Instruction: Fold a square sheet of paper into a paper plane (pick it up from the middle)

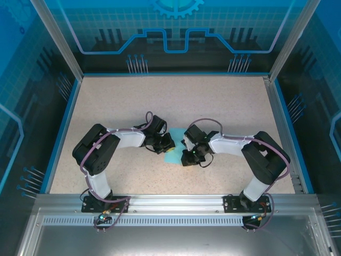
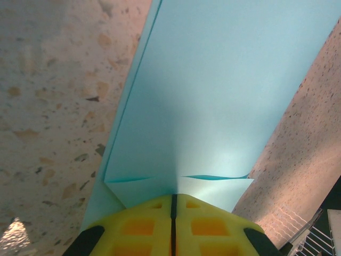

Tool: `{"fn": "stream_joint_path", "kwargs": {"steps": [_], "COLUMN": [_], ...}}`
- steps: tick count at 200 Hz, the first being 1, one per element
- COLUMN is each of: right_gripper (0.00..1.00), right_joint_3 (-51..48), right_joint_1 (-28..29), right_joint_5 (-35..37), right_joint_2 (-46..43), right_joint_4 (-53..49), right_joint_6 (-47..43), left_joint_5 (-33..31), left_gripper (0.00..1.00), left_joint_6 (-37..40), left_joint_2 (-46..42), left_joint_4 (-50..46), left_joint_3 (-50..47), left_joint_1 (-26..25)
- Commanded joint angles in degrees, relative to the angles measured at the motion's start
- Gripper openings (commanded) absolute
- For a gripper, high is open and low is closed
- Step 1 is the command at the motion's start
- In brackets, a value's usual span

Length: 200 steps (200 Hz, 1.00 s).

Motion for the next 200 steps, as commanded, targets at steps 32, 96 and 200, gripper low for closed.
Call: {"fn": "stream_joint_path", "kwargs": {"steps": [32, 96, 200], "right_gripper": [0.13, 0.13, 0.11], "right_joint_3": [2.09, 5.4, 3.36], "right_joint_1": [-2.05, -1.95, -2.13], "right_joint_5": [-1.87, -1.82, 2.52], "right_joint_2": [-2.63, 3.96, 6.5], "right_joint_4": [-1.28, 0.22, -2.88], "right_joint_6": [0.75, 1.37, 1.81], "left_joint_5": [-2.42, -1.66, 3.37], "left_gripper": [0.09, 0.09, 0.1], "left_joint_6": [-0.27, 0.41, 2.09], "left_joint_2": [3.2, 2.76, -5.07], "left_joint_4": [-5.59, -5.55, -3.06], "left_joint_3": [-1.63, -0.62, 0.8], "left_joint_1": [-0.62, -1.04, -3.23]}}
